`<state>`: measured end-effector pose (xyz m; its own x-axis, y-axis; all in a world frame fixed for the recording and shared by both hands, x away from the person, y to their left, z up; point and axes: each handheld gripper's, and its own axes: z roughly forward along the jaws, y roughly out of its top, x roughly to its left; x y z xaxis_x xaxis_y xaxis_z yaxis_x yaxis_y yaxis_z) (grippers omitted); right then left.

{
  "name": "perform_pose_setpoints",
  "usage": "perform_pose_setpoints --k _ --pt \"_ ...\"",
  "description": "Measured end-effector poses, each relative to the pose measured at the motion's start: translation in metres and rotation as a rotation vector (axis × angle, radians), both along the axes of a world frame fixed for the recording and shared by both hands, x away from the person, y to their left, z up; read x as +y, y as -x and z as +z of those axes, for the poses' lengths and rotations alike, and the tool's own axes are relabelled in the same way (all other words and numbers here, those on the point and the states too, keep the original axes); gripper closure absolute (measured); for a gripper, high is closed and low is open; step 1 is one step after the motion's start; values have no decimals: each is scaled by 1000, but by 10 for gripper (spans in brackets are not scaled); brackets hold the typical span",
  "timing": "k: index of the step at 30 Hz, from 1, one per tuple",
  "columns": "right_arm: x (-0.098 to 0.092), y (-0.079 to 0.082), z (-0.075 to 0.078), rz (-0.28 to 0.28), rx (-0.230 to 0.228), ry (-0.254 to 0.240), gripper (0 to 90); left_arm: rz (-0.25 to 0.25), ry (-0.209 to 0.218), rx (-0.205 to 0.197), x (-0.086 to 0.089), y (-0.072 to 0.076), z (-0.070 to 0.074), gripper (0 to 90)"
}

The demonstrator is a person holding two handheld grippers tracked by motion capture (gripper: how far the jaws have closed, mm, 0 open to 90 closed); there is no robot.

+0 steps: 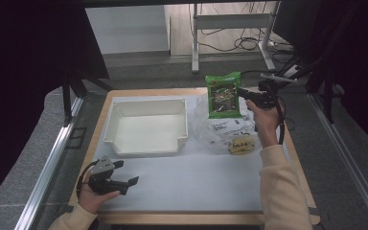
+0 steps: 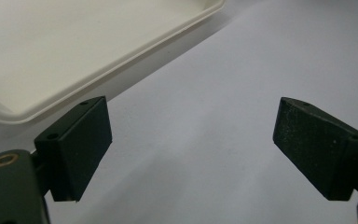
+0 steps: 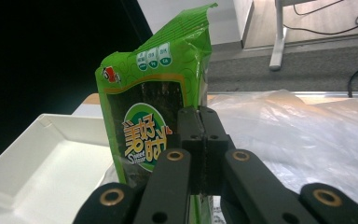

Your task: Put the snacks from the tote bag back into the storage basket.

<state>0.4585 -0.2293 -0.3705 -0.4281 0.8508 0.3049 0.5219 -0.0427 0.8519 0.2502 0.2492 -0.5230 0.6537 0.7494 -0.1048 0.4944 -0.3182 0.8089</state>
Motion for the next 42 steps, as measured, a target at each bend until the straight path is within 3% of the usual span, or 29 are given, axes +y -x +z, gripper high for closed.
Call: perform_pose_setpoints --k 42 --pt "51 0 3 111 -33 -41 897 -5 -1 2 -1 0 0 115"
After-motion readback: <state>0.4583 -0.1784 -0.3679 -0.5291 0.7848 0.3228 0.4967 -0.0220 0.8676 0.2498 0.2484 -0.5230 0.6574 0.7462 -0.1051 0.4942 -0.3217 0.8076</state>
